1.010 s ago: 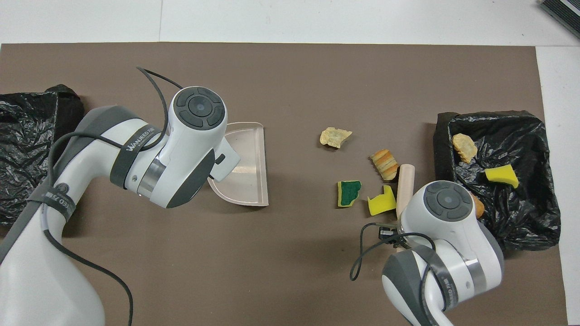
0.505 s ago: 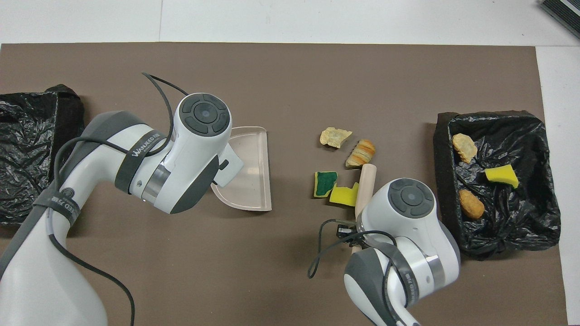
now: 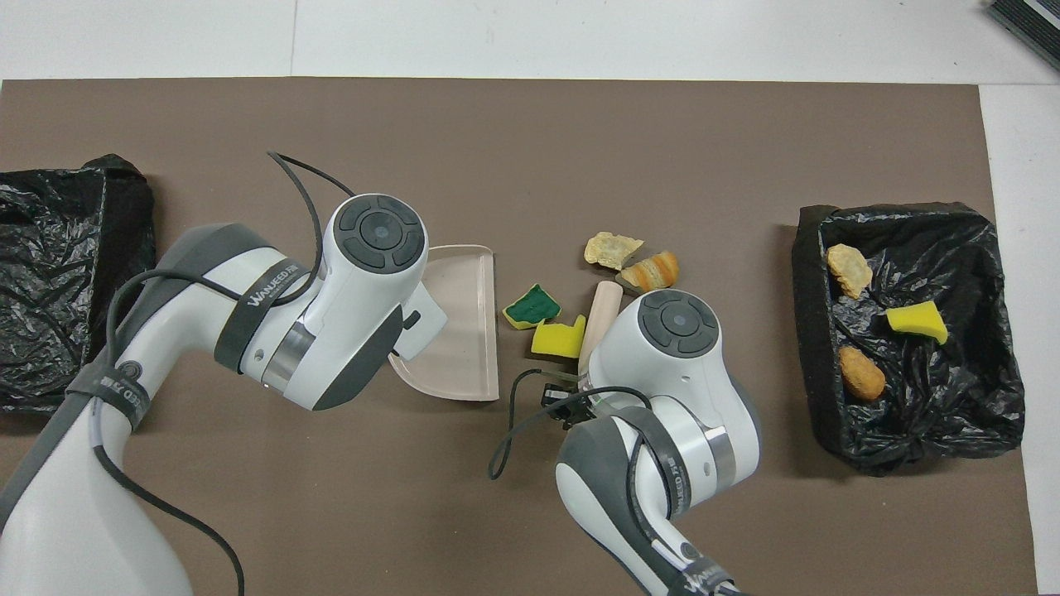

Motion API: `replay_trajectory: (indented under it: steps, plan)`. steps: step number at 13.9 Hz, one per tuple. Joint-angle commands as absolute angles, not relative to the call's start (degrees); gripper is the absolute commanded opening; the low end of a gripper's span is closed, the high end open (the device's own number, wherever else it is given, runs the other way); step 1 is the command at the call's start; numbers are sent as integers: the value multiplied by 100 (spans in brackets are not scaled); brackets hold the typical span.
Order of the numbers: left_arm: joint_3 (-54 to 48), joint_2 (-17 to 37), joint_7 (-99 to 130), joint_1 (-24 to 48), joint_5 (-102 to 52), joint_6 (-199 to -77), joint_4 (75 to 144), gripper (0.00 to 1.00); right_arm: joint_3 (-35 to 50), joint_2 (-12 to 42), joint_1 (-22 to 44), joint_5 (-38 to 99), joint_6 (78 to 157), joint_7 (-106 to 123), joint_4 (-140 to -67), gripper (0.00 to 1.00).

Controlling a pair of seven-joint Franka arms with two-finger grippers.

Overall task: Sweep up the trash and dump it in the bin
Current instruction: 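Sweep the sponge pieces into the held dustpan with the right gripper's brush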

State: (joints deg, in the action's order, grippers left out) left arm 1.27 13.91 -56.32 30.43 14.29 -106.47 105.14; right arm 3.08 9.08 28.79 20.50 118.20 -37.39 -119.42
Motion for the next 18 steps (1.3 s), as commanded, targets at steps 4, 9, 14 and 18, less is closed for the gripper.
replay_trajectory:
  steps: [4,9,14,18]
  plan:
    - [176,1011,-5581,3032,1380,-10977,11135,0,369,976,3425,3374,12567,-3401,-11900,0]
    - [176,976,-5291,2997,1371,-11478,11303,0,763,888,3551,3962,12630,-3006,-11795,0]
    - [167,984,-4467,2927,1292,-11636,11329,0,659,352,3079,3650,11709,-3050,-11733,0]
    - [176,984,-4438,2936,1283,-11672,11355,0,650,351,2577,2044,10936,-3470,-11654,0]
